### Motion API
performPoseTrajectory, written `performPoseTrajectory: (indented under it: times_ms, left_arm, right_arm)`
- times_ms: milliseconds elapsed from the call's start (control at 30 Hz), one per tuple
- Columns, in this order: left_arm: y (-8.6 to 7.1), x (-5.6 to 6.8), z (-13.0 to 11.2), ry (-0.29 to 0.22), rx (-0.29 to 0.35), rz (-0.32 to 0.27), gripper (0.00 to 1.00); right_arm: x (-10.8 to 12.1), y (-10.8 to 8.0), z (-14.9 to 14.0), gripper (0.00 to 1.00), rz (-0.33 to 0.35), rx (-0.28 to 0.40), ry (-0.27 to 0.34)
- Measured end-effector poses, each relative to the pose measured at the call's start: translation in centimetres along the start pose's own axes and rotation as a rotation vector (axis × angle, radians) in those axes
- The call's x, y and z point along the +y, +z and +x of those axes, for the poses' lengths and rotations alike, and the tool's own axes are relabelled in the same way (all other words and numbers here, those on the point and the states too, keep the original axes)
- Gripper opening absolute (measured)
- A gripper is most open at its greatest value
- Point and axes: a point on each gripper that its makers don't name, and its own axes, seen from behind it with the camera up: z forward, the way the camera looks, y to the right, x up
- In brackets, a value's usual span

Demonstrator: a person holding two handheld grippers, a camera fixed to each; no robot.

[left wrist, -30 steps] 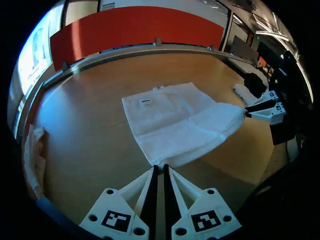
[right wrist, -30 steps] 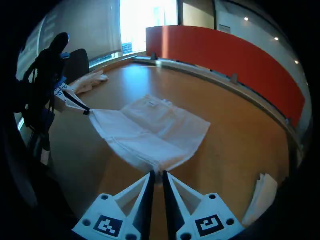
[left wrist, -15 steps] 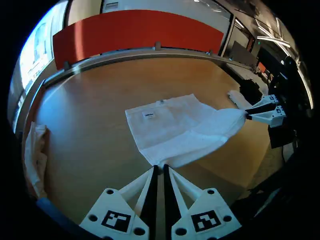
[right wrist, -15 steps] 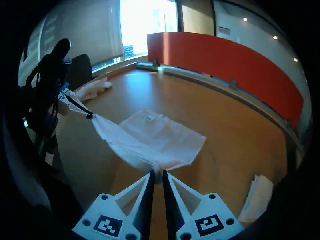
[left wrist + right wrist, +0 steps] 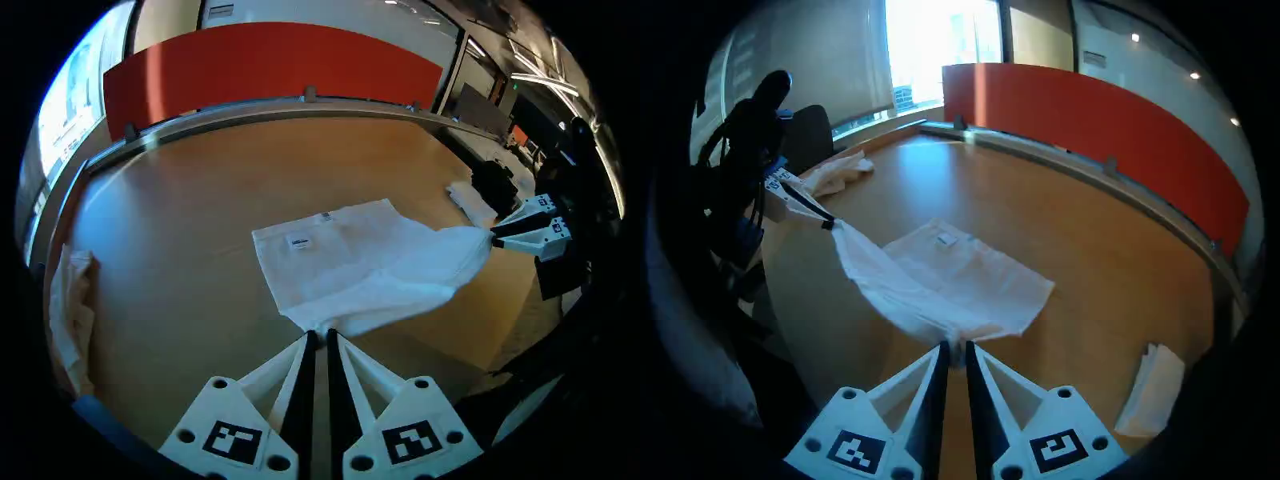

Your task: Fold towel

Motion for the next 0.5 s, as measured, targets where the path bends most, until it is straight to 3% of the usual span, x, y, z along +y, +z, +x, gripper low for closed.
performPoseTrajectory:
  times_ms: [267, 500]
  left_arm:
    - [0.5, 0.0, -0.1, -0.009, 0.000, -0.001, 0.10]
    - [1.4, -0.8, 0.6, -0.017, 0.007, 0.007, 0.10]
  right_arm:
    - [0.2, 0.4, -0.1, 0.16, 0.002, -0.005, 0.005]
    - [1.1, 1.3, 0.2, 0.16, 0.000, -0.010, 0.015]
